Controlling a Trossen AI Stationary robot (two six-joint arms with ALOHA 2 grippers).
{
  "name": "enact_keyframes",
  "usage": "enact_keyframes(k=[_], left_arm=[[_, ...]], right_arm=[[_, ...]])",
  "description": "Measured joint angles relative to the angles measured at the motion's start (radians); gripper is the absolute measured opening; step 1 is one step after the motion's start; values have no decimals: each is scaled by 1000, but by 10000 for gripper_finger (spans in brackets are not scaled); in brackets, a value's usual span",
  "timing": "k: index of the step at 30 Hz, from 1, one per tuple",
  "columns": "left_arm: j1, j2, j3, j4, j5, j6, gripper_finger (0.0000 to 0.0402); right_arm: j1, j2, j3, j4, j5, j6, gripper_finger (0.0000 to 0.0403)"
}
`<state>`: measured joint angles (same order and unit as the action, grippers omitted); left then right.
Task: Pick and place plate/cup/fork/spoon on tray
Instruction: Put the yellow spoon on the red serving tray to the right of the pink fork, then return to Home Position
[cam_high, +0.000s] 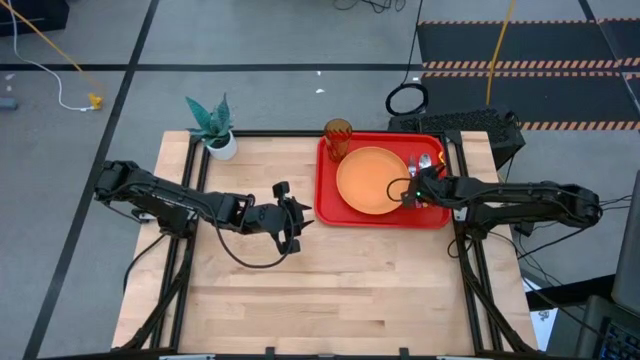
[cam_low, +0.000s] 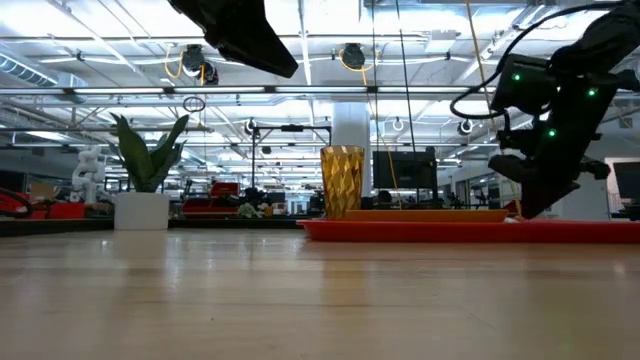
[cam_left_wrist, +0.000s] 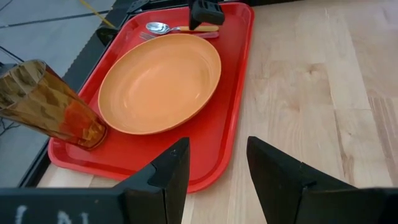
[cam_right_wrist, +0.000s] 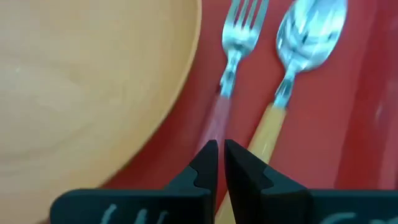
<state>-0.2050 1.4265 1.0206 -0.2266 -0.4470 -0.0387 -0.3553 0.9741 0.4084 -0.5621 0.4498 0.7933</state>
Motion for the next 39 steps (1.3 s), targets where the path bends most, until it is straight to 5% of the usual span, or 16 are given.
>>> enact_keyframes(k=[25, 39], left_arm=[[-6, 0, 0, -3, -1, 8, 163], [-6, 0, 0, 1, -9, -14, 163]], right_arm=[[0, -10, -59, 13, -1, 21, 18], [78, -186, 118, 189, -52, -409, 18]])
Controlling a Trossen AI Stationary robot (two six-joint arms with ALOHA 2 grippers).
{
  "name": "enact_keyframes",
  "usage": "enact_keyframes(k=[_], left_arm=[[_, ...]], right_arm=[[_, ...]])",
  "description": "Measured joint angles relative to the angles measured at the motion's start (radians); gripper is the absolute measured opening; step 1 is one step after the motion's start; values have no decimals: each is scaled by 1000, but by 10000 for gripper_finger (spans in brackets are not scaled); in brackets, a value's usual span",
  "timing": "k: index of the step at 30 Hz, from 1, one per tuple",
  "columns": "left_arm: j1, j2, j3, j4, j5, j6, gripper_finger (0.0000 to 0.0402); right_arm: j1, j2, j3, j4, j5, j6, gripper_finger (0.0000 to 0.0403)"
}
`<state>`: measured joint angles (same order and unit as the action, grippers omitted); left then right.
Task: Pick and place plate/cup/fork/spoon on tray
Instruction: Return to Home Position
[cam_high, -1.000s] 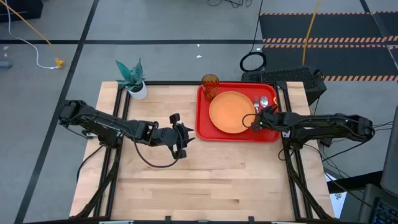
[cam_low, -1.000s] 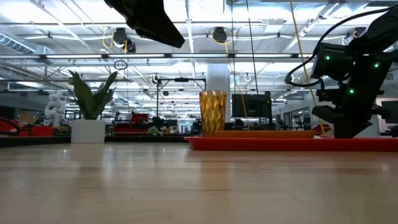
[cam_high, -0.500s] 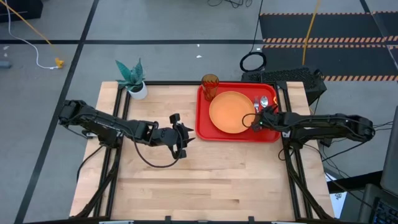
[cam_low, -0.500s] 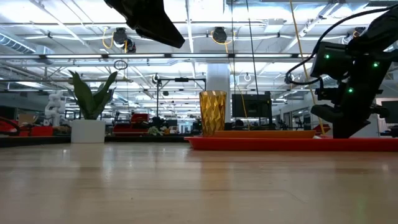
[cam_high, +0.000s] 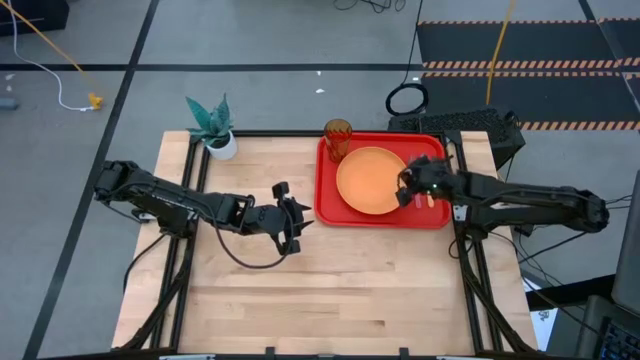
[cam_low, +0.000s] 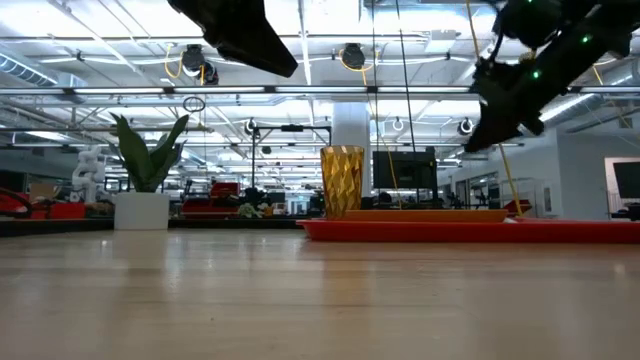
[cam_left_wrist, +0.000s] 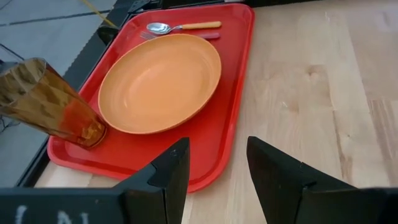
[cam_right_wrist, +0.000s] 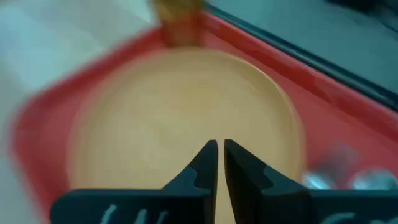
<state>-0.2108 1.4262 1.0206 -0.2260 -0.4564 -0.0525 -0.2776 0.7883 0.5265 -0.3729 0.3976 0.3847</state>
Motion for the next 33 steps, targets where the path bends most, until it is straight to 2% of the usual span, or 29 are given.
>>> enact_keyframes(k=[3, 8, 12, 17, 23, 28, 33], left_arm=[[-1, 0, 0, -28, 0, -37, 163], [-13, -15, 0, -248, -23, -154, 159], [-38, -14, -1, -310, -51, -215, 127], [-71, -16, -56, -204, -51, -171, 69], [-73, -82, -233, 13, -50, -139, 21], [-68, -143, -371, 210, -44, -80, 4], [-55, -200, -457, 307, -42, -73, 17]], right_arm=[[36, -19, -20, 112, -70, -90, 18], [125, -25, -89, 370, -220, -222, 18], [201, -24, -150, 536, -249, -295, 18], [277, -24, -213, 667, -243, -371, 18], [370, -27, -312, 824, -242, -422, 18], [415, -46, -383, 905, -242, -435, 18], [437, -87, -419, 917, -245, -468, 18]])
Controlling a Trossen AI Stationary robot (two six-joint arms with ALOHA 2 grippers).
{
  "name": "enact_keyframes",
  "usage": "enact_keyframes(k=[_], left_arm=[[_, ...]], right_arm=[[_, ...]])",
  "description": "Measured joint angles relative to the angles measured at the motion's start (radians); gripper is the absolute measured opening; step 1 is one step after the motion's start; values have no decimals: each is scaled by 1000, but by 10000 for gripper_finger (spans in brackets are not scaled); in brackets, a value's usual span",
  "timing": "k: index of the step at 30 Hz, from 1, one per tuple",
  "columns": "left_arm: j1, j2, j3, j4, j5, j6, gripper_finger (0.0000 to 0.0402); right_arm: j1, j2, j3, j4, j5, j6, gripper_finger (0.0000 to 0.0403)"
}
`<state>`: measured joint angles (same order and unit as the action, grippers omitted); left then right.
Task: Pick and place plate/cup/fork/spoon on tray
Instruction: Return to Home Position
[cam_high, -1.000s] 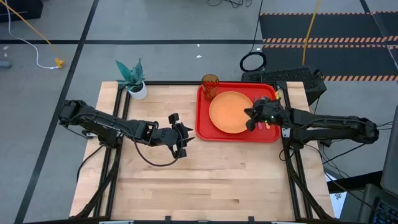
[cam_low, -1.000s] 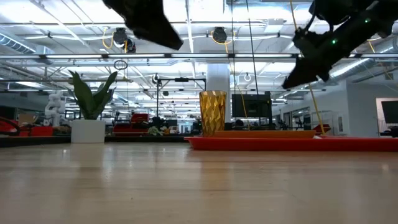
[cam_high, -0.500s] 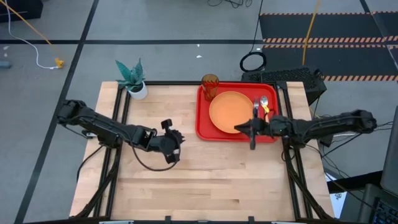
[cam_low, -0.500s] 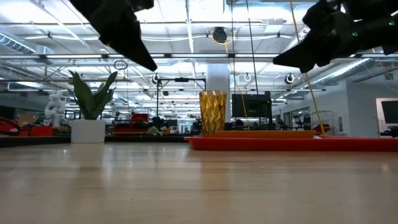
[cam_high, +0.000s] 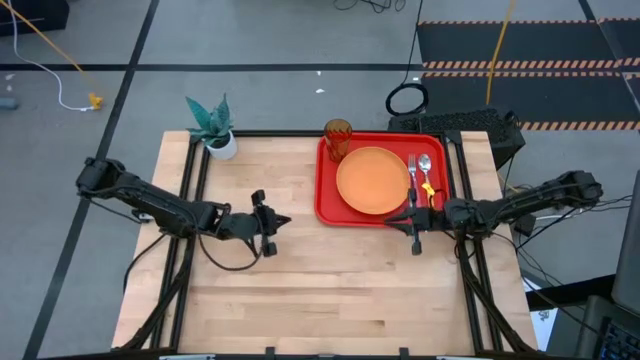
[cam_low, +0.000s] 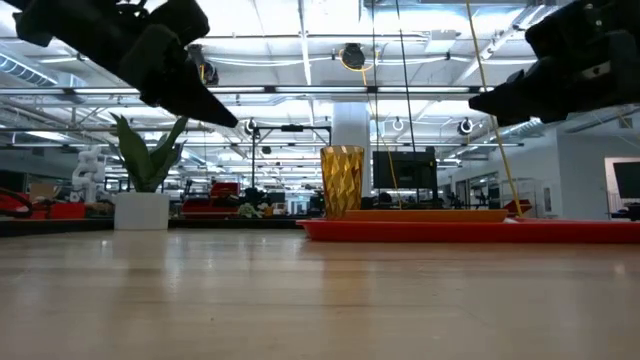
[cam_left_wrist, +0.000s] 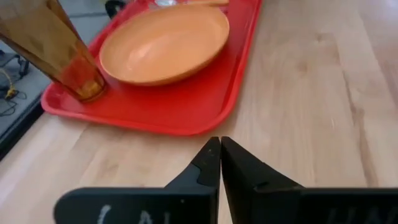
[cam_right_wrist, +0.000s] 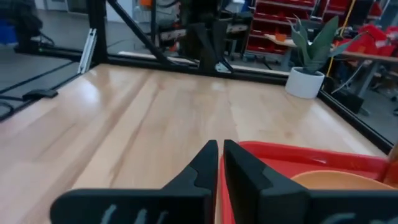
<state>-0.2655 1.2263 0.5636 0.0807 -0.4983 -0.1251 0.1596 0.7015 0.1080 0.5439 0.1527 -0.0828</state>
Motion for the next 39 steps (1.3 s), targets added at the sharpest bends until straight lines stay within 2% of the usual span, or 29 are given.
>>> enact_keyframes(k=[6, 20, 30, 39], left_arm=[[2, -86, -70, 37, 1, 0, 25], [-44, -354, -241, 106, 3, 22, 26], [-87, -474, -323, 113, 3, 58, 26], [-89, -606, -439, 139, 3, 71, 26]], right_arm=[[0, -71, -88, 111, 0, -31, 18], [0, -235, -90, -11, -32, -64, 18], [0, -332, -91, -82, -51, -69, 18], [0, -367, -93, -109, -51, -68, 18]])
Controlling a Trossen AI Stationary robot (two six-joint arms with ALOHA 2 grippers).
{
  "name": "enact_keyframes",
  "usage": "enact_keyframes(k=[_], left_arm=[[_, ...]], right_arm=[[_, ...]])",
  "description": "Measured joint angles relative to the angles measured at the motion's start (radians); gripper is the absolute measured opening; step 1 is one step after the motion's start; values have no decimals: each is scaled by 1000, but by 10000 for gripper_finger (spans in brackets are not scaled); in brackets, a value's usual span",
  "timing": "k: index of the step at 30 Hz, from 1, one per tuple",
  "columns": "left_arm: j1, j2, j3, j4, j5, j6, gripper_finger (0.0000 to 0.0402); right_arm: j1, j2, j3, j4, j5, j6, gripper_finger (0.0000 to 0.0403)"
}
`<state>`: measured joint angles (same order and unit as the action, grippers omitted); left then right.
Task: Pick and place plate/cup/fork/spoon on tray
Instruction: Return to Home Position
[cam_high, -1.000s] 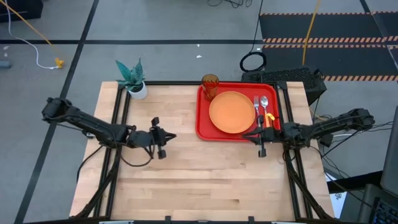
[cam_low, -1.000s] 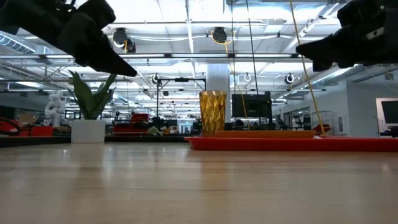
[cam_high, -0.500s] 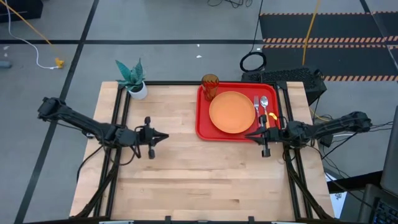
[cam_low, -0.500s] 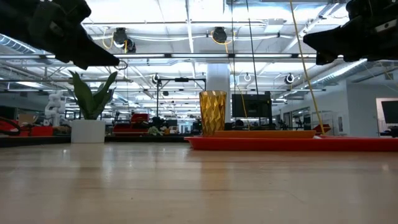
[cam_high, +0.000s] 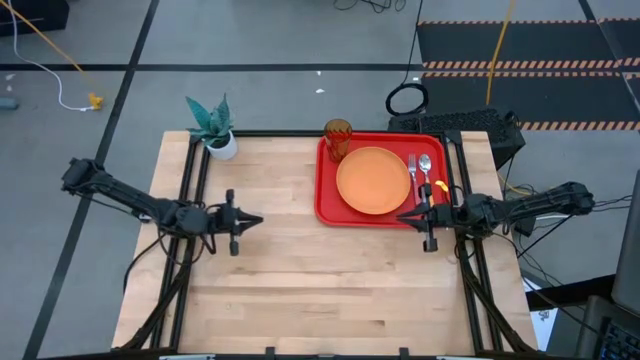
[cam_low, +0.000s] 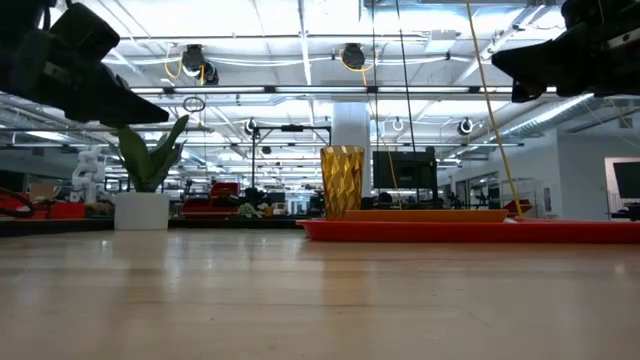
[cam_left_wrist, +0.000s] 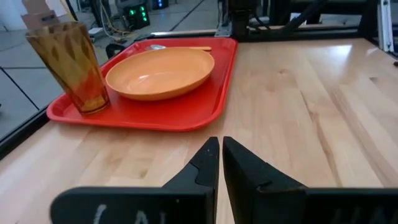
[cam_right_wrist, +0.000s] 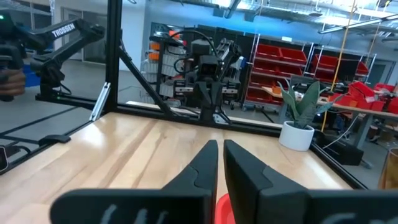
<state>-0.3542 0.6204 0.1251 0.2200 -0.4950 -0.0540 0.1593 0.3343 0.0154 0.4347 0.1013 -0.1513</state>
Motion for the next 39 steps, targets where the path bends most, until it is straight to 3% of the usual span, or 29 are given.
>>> enact_keyframes(k=[14, 18, 35, 39], left_arm=[[59, -260, -96, -15, 90, 105, 26], [81, -298, -116, -34, 136, 117, 26], [142, -400, -115, -76, 159, 173, 26], [156, -402, -115, -76, 181, 165, 26]], right_arm=[[0, -45, 0, -23, 1, -37, 18], [0, -75, 0, -63, 1, -33, 18], [0, -329, 0, -289, 28, -46, 18], [-2, -332, 0, -294, 27, -59, 18]])
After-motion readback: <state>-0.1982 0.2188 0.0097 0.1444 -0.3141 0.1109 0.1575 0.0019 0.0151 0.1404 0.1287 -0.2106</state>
